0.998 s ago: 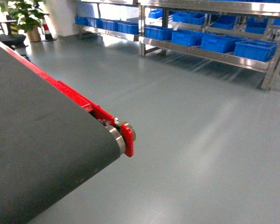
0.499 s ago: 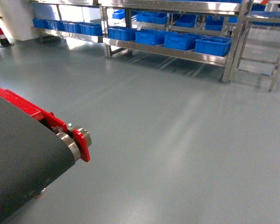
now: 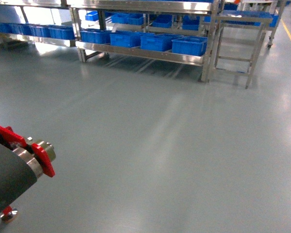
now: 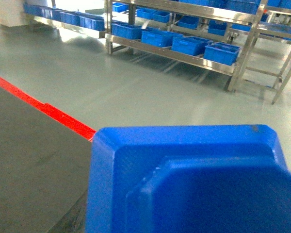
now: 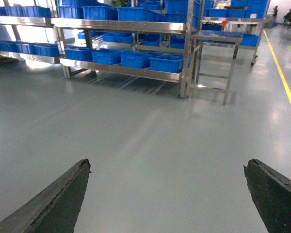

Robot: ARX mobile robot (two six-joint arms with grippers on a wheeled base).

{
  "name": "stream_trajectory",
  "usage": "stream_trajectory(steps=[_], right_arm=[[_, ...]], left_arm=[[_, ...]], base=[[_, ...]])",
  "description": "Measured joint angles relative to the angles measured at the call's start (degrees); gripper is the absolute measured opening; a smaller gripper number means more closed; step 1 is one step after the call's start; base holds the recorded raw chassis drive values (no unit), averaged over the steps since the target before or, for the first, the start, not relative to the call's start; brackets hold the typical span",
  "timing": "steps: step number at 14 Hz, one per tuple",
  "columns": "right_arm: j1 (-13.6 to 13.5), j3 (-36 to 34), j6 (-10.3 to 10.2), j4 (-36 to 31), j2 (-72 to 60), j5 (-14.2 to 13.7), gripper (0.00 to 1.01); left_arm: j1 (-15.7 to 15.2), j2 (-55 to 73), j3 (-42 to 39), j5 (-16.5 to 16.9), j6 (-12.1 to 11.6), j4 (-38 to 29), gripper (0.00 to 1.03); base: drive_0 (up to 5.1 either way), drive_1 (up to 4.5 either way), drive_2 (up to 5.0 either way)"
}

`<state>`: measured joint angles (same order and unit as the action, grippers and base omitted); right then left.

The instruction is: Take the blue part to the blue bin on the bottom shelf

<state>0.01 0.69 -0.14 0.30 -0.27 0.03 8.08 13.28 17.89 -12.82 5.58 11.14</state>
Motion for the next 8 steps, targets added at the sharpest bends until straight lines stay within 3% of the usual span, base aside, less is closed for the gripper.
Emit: stream_trajectory(steps=[8], right_arm=[[0.00, 0.00, 0.00, -0.02, 0.00, 0.00, 0.98]], left_arm=[[0.00, 0.00, 0.00, 0.00, 0.00, 0.00, 0.44]], base=[[-1.6, -1.59, -1.6]])
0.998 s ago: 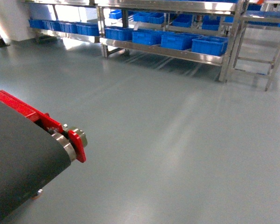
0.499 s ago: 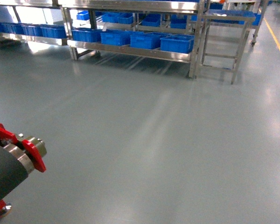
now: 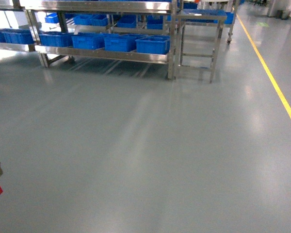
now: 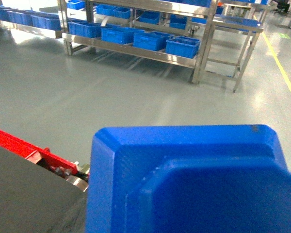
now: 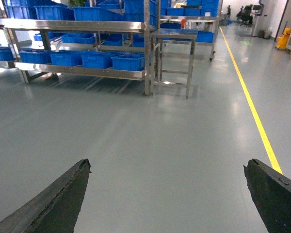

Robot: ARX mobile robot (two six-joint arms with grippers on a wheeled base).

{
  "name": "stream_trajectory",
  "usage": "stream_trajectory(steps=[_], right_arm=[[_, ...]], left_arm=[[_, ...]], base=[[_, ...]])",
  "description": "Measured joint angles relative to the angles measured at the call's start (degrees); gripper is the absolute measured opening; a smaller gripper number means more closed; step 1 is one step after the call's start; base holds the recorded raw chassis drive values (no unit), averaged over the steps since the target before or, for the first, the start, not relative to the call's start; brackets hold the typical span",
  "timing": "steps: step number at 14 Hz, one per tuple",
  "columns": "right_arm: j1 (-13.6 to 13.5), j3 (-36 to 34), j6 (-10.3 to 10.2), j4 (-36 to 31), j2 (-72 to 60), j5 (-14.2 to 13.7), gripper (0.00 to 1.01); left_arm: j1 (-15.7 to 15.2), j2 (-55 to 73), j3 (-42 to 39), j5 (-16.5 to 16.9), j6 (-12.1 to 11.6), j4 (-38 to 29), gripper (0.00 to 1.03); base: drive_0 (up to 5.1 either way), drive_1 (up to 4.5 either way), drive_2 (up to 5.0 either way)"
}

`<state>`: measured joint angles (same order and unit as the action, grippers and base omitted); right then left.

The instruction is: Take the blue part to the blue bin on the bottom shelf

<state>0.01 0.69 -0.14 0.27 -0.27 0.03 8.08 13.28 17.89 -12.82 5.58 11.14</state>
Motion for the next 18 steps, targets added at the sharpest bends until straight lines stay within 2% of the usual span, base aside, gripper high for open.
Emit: stream_trajectory(steps=[18], right_arm=[[0.00, 0.00, 0.00, 0.07, 0.00, -0.02, 0.98]], left_arm=[[0.04, -0.02, 0.00, 0.13, 0.00, -0.24, 0.44]], base=[[-1.6, -1.59, -1.6]])
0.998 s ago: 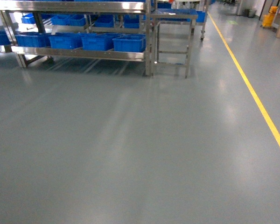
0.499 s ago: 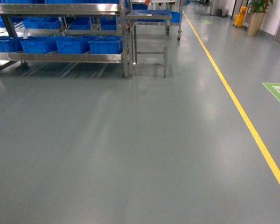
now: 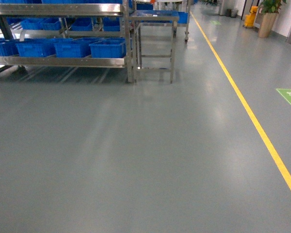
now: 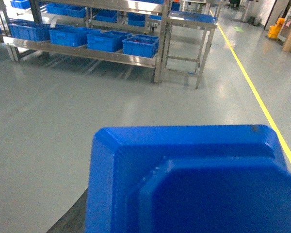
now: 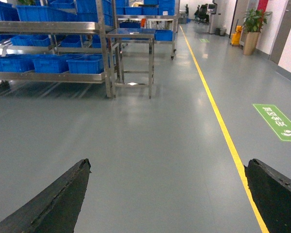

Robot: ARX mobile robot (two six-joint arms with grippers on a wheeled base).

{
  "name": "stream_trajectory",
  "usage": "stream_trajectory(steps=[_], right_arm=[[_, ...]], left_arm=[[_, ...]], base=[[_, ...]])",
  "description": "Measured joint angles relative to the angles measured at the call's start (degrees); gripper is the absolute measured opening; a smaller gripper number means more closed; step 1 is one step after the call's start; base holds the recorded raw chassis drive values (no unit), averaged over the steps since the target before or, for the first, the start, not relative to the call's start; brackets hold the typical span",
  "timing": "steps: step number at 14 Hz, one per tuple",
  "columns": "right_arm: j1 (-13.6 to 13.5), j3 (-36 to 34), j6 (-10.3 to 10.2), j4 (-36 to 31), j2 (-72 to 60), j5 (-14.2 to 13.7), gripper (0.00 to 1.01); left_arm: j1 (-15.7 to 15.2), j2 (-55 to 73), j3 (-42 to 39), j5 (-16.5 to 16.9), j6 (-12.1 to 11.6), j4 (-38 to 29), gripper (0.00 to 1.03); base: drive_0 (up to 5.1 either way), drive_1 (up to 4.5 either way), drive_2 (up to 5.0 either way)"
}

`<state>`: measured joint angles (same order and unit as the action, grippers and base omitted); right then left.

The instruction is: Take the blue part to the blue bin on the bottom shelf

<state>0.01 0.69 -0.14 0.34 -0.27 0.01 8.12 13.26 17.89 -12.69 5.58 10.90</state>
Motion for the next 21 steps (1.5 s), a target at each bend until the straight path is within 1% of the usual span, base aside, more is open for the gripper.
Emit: stream_trajectory(steps=[9, 21], right_arm=[[0.00, 0.00, 0.00, -0.04, 0.00, 0.00, 0.98], [0.00, 0.00, 0.00, 0.09, 0.00, 0.00, 0.98]], left_arm=[[0.00, 0.09, 0.00, -0.09, 0.00, 0.22, 0.43], [0.00, 0.09, 0.00, -0.13, 0.00, 0.17, 0.43]], base=[[-1.6, -1.59, -1.6], [0.0, 4.00, -4.0]])
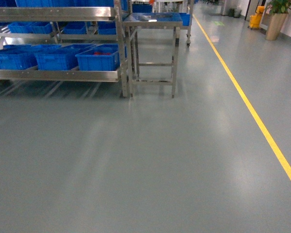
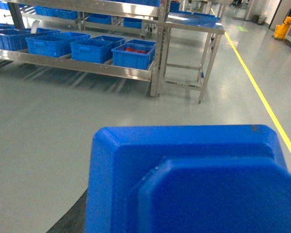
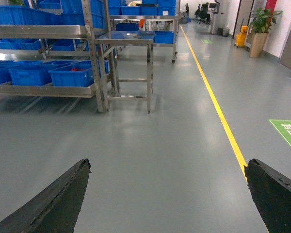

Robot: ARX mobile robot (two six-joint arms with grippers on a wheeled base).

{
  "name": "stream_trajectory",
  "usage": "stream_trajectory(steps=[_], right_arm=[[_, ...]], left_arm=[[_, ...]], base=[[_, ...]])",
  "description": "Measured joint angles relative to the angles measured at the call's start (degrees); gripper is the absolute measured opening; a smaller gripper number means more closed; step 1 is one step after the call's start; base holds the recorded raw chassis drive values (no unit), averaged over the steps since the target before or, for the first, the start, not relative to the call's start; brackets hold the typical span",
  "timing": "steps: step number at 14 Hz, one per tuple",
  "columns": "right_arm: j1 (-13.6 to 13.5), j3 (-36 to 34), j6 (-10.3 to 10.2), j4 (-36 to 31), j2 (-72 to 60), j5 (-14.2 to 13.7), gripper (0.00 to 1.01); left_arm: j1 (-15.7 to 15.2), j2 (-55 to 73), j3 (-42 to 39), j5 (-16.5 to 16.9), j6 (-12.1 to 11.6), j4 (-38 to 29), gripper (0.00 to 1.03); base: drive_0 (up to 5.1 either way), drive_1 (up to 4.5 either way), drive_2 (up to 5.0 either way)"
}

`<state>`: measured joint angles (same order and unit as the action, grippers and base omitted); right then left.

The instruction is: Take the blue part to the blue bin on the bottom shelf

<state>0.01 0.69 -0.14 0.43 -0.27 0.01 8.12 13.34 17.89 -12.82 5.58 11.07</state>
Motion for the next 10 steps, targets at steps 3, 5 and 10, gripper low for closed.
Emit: stream_trajectory(steps=[3, 5, 10], right_arm=[[0.00, 0.00, 0.00, -0.35, 0.00, 0.00, 0.98], [0.00, 0.00, 0.00, -0.33, 0.00, 0.02, 0.98], [0.00, 0.00, 0.00, -0.07, 0.00, 0.02, 0.98]], left_arm=[[0.00, 0.00, 0.00, 0.07, 0.00, 0.13, 0.43], [0.00, 0.04, 0.00, -0.04, 0.00, 0.15, 0.43], [0.00, 0.00, 0.00, 0.09, 0.00, 0.02, 0.43]], base=[[0.0, 4.00, -4.0], [0.0, 4.00, -4.0], [0.0, 4.00, -4.0]])
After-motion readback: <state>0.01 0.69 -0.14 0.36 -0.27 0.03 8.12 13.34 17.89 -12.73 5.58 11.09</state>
